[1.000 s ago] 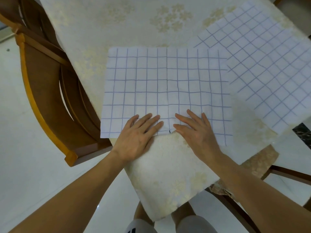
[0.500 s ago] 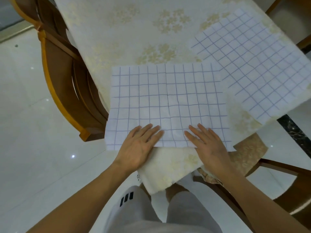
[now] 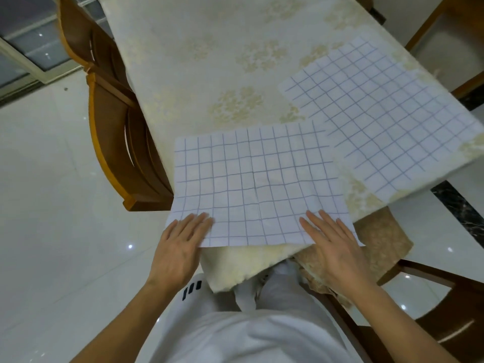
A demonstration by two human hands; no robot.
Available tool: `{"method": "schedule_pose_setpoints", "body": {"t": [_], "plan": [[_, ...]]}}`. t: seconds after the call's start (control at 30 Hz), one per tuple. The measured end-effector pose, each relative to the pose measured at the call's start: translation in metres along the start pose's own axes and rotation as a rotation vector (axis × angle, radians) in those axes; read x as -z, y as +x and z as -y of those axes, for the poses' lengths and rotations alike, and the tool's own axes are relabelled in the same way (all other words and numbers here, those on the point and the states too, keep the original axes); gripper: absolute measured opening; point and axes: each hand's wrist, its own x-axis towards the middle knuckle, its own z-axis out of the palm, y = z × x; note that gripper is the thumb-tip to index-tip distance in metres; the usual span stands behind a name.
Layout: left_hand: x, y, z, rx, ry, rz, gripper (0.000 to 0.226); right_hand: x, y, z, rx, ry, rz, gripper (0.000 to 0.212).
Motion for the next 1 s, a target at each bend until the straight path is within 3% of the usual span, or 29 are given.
{"method": "schedule_pose_setpoints", "body": {"t": [0.3, 0.57, 0.7, 0.87, 1.0], "plan": [[0.03, -0.022, -0.035, 0.142, -0.039, -0.087, 0.051, 0.05, 0.015, -0.014, 0.132, -0.039, -0.047, 0.046], [0.056, 0.055, -0.009, 0.17, 0.037, -0.071, 0.049, 0.071, 0.109, -0.03, 0.219, -0.231, -0.025, 0.043], [0.065, 0.1, 0.014, 0.121, 0.088, -0.005, 0.051, 0.08, 0.161, -0.035, 0.215, -0.356, 0.046, 0.055], [0.071, 0.15, 0.044, 0.108, 0.102, 0.041, 0.051, 0.079, 0.224, -0.043, 0.209, -0.445, 0.135, 0.041], [0.059, 0.18, 0.065, 0.119, 0.093, 0.126, 0.052, 0.071, 0.263, -0.049, 0.16, -0.524, 0.355, 0.055]]}}
